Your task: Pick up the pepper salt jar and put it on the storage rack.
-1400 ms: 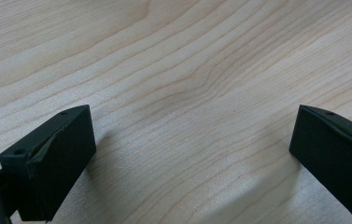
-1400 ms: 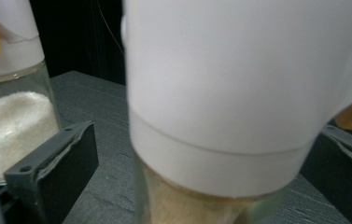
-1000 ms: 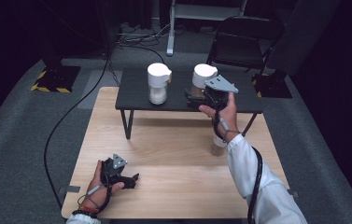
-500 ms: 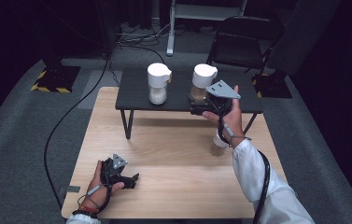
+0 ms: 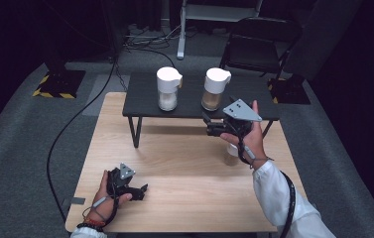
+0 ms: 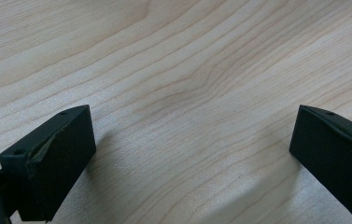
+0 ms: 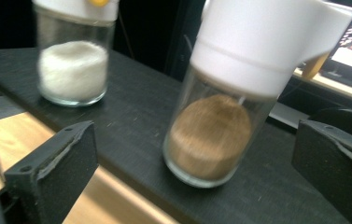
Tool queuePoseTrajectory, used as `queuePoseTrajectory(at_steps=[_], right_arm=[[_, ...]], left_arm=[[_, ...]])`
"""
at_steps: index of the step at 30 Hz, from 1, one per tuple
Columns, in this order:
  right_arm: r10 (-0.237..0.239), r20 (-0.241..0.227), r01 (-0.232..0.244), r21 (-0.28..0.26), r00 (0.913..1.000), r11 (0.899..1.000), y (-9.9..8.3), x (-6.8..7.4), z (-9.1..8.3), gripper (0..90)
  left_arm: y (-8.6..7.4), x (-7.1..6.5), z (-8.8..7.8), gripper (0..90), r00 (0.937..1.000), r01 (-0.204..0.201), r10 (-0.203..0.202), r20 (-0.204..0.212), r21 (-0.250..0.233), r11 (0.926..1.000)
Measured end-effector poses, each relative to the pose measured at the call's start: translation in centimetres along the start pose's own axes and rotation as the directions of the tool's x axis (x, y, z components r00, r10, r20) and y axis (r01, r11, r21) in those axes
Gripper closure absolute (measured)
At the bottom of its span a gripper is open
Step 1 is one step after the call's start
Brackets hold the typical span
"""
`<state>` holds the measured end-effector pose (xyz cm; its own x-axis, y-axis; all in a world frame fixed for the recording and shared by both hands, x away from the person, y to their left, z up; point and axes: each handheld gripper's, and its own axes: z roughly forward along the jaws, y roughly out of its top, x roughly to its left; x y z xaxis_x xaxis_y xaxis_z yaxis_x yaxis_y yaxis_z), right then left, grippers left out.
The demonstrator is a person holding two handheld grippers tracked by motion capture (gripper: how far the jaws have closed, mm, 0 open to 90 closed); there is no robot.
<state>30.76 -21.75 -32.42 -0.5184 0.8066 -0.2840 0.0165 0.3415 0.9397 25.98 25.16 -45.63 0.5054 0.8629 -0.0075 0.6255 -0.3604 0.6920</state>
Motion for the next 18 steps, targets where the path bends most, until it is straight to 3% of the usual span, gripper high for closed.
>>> queuePoseTrajectory(at_steps=[18], right_arm=[[-0.094, -0.040, 0.095, 0.018, 0.9948, 0.995, -4.1, 0.2, -3.8, 0.3]], left_arm=[[0.0, 0.0, 0.0, 0.2, 1.0000, 0.000, 0.000, 0.000, -0.002, 1.0000]])
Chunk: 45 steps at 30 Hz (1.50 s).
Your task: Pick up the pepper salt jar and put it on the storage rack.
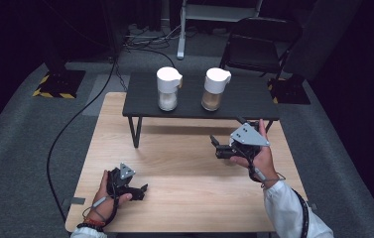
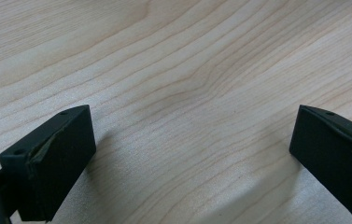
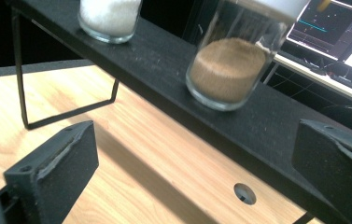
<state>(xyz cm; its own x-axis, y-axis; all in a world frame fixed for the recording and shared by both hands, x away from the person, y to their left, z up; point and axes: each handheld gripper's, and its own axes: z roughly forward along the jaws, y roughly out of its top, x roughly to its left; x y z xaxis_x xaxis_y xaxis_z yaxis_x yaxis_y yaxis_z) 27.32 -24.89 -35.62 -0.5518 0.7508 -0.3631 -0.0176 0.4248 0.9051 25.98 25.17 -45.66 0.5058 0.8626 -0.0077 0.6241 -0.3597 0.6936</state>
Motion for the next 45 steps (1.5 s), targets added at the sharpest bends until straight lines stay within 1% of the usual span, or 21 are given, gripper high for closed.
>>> queuePoseTrajectory(at_steps=[1, 3, 7, 9, 10, 12, 14, 17, 19, 22, 24, 27, 29, 31, 34, 36, 38, 40, 42, 45], right_arm=[[-0.004, -0.001, 0.004, 0.001, 1.0000, 1.000, -0.3, 0.1, -0.1, 0.3], [-0.028, 0.007, 0.028, 0.009, 0.9996, 1.000, -0.7, 0.3, -0.4, 0.3], [-0.045, 0.005, 0.045, 0.023, 0.9990, 0.999, -1.6, 0.5, -1.0, 0.2], [-0.033, -0.008, 0.033, 0.031, 0.9994, 0.999, -2.0, 0.3, -1.3, 0.3], [-0.042, -0.011, 0.043, 0.037, 0.9990, 0.998, -2.1, 0.3, -1.4, 0.3], [-0.061, -0.004, 0.061, 0.046, 0.9981, 0.997, -2.4, 0.5, -1.7, 0.3], [-0.056, -0.010, 0.056, 0.051, 0.9984, 0.997, -2.7, 0.4, -2.0, 0.3], [-0.058, 0.005, 0.058, 0.058, 0.9983, 0.997, -3.1, 0.7, -2.5, 0.2], [-0.050, 0.000, 0.050, 0.060, 0.9988, 0.997, -3.5, 0.7, -2.8, 0.2], [-0.069, 0.007, 0.069, 0.071, 0.9976, 0.995, -4.0, 1.1, -3.2, 0.3], [-0.070, 0.004, 0.070, 0.077, 0.9975, 0.995, -4.4, 1.3, -3.5, 0.3], [-0.087, 0.017, 0.085, 0.079, 0.9960, 0.993, -5.0, 1.6, -4.1, 0.3], [-0.088, 0.028, 0.086, 0.074, 0.9957, 0.994, -5.5, 1.8, -4.4, 0.3], [-0.074, 0.033, 0.071, 0.080, 0.9967, 0.994, -6.0, 1.9, -4.7, 0.3], [-0.086, 0.052, 0.081, 0.093, 0.9949, 0.992, -6.6, 2.3, -5.1, 0.3], [-0.092, 0.047, 0.087, 0.101, 0.9947, 0.991, -7.0, 2.5, -5.3, 0.2], [-0.105, 0.053, 0.099, 0.112, 0.9930, 0.989, -7.4, 2.8, -5.5, 0.3], [-0.103, 0.048, 0.096, 0.120, 0.9935, 0.988, -7.8, 2.9, -5.7, 0.2], [-0.108, 0.056, 0.100, 0.128, 0.9925, 0.987, -8.2, 3.2, -5.9, 0.2], [-0.103, 0.049, 0.095, 0.144, 0.9935, 0.985, -8.8, 3.3, -6.2, 0.3]], left_arm=[[0.0, 0.0, 0.0, 0.2, 1.0000, 0.000, 0.000, 0.000, 0.000, 1.0000], [0.0, 0.0, 0.0, 0.2, 1.0000, 0.000, 0.000, 0.000, 0.000, 1.0000], [0.0, 0.0, 0.0, 0.2, 1.0000, 0.000, 0.000, 0.000, 0.000, 1.0000], [0.0, 0.0, 0.0, 0.2, 1.0000, 0.000, 0.000, 0.000, 0.000, 1.0000], [0.0, 0.0, 0.0, 0.2, 1.0000, 0.000, 0.000, 0.000, 0.000, 1.0000], [0.0, 0.0, 0.0, 0.2, 1.0000, 0.000, 0.000, 0.000, 0.000, 1.0000], [0.0, 0.0, 0.0, 0.2, 1.0000, 0.000, 0.000, 0.000, 0.000, 1.0000], [0.0, 0.0, 0.0, 0.2, 1.0000, 0.000, 0.000, 0.000, 0.000, 1.0000], [0.0, 0.0, 0.0, 0.2, 1.0000, 0.000, 0.000, 0.000, 0.000, 1.0000], [0.0, 0.0, 0.0, 0.2, 1.0000, 0.000, 0.000, 0.000, 0.000, 1.0000], [0.0, 0.0, 0.0, 0.2, 1.0000, 0.000, 0.000, 0.000, 0.000, 1.0000], [0.0, 0.0, 0.0, 0.2, 1.0000, -0.001, 0.001, -0.001, 0.000, 1.0000], [0.0, 0.0, 0.0, 0.2, 1.0000, 0.001, -0.001, -0.002, 0.000, 1.0000], [0.0, -0.1, 0.0, 0.2, 1.0000, 0.001, -0.001, -0.003, 0.000, 1.0000], [0.0, -0.1, 0.0, 0.2, 1.0000, 0.003, -0.003, -0.003, 0.000, 1.0000], [0.0, -0.1, 0.0, 0.2, 1.0000, 0.002, -0.002, -0.003, 0.000, 1.0000], [0.0, -0.1, 0.0, 0.2, 1.0000, 0.003, -0.003, -0.003, 0.000, 1.0000], [0.0, -0.1, 0.0, 0.2, 1.0000, 0.002, -0.002, -0.004, 0.000, 1.0000], [0.0, -0.1, 0.0, 0.2, 1.0000, 0.002, -0.002, -0.003, 0.000, 1.0000], [0.0, -0.1, 0.0, 0.2, 1.0000, 0.002, -0.002, -0.003, 0.000, 1.0000]])
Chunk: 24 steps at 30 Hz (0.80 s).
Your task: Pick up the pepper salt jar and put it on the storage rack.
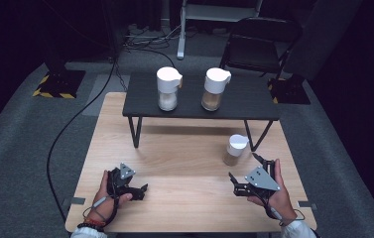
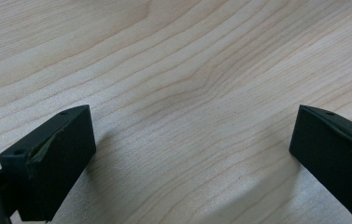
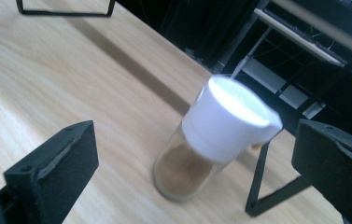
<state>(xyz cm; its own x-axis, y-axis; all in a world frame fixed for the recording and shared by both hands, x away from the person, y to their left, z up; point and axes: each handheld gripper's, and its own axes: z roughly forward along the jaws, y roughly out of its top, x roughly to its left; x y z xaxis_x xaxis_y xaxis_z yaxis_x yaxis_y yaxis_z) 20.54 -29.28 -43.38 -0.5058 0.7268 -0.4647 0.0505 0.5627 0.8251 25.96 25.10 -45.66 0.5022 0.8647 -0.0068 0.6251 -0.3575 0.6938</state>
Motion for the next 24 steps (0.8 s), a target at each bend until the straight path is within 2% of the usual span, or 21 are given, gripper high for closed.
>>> queuePoseTrajectory(at_steps=[4, 7, 11, 24], right_arm=[[-0.017, 0.010, 0.016, 0.028, 0.9998, 0.999, -0.7, 0.2, -0.1, 0.3], [0.005, 0.017, -0.006, 0.050, 0.9998, 0.999, -1.4, 0.3, -0.2, 0.2], [0.007, 0.013, -0.008, 0.097, 0.9999, 0.995, -2.1, 0.2, -0.1, 0.3], [0.029, 0.036, -0.035, 0.194, 0.9989, 0.980, -4.1, 0.4, 0.6, 0.3]], left_arm=[[0.0, 0.0, 0.0, 0.2, 1.0000, 0.000, 0.000, 0.000, 0.001, 1.0000], [0.0, 0.0, 0.0, 0.2, 1.0000, 0.000, 0.000, 0.000, 0.000, 1.0000], [0.0, 0.0, 0.0, 0.2, 1.0000, -0.001, 0.001, 0.001, 0.000, 1.0000], [0.0, 0.0, 0.0, 0.2, 1.0000, 0.000, 0.000, 0.000, 0.001, 1.0000]])
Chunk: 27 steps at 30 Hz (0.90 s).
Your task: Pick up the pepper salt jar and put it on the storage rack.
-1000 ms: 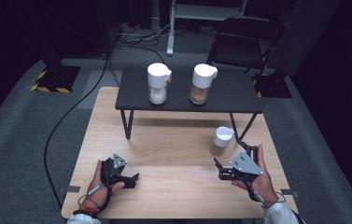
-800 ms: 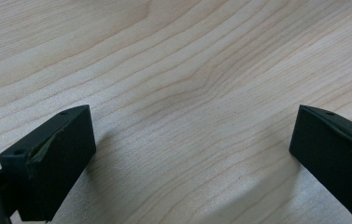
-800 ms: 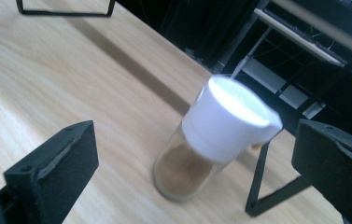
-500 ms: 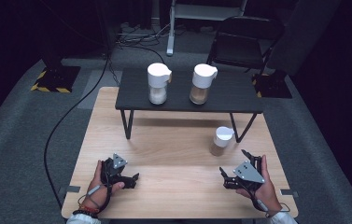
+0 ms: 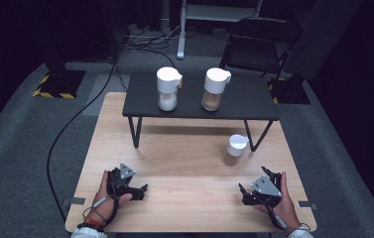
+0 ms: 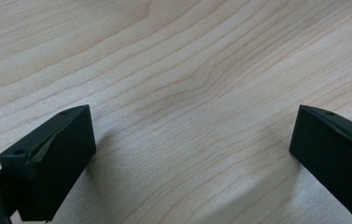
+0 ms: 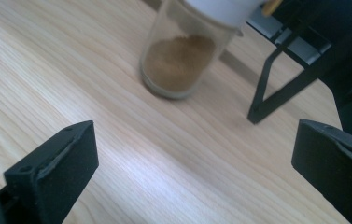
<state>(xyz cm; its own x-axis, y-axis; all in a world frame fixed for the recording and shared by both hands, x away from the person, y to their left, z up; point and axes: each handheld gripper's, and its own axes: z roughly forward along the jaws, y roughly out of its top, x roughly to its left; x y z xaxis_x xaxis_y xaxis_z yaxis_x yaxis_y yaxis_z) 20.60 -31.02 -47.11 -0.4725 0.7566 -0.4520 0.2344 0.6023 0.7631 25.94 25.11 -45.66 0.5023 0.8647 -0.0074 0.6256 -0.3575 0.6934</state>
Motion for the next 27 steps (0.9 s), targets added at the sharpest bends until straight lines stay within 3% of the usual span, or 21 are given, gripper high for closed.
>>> queuePoseTrajectory(at_steps=[8, 11, 18, 23, 27], right_arm=[[0.042, -0.012, -0.041, 0.067, 0.9990, 0.997, -0.7, -0.8, 0.5, 0.3], [0.061, 0.004, -0.061, 0.081, 0.9981, 0.995, -0.7, -0.9, 0.7, 0.2], [0.138, 0.001, -0.137, 0.116, 0.9904, 0.984, -0.9, -2.0, 1.1, 0.2], [0.210, -0.018, -0.205, 0.139, 0.9776, 0.969, -1.3, -3.2, 1.4, 0.3], [0.273, -0.033, -0.265, 0.153, 0.9614, 0.952, -1.5, -4.3, 1.5, 0.4]], left_arm=[[0.0, 0.0, 0.0, 0.2, 1.0000, 0.000, 0.000, 0.000, 0.000, 1.0000], [0.0, 0.0, 0.0, 0.2, 1.0000, 0.000, 0.000, 0.000, 0.000, 1.0000], [0.0, 0.0, 0.0, 0.2, 1.0000, 0.000, 0.000, 0.000, 0.000, 1.0000], [0.0, 0.0, 0.0, 0.2, 1.0000, 0.000, 0.000, 0.000, 0.000, 1.0000], [0.0, 0.0, 0.0, 0.2, 1.0000, 0.000, 0.000, 0.000, 0.000, 1.0000]])
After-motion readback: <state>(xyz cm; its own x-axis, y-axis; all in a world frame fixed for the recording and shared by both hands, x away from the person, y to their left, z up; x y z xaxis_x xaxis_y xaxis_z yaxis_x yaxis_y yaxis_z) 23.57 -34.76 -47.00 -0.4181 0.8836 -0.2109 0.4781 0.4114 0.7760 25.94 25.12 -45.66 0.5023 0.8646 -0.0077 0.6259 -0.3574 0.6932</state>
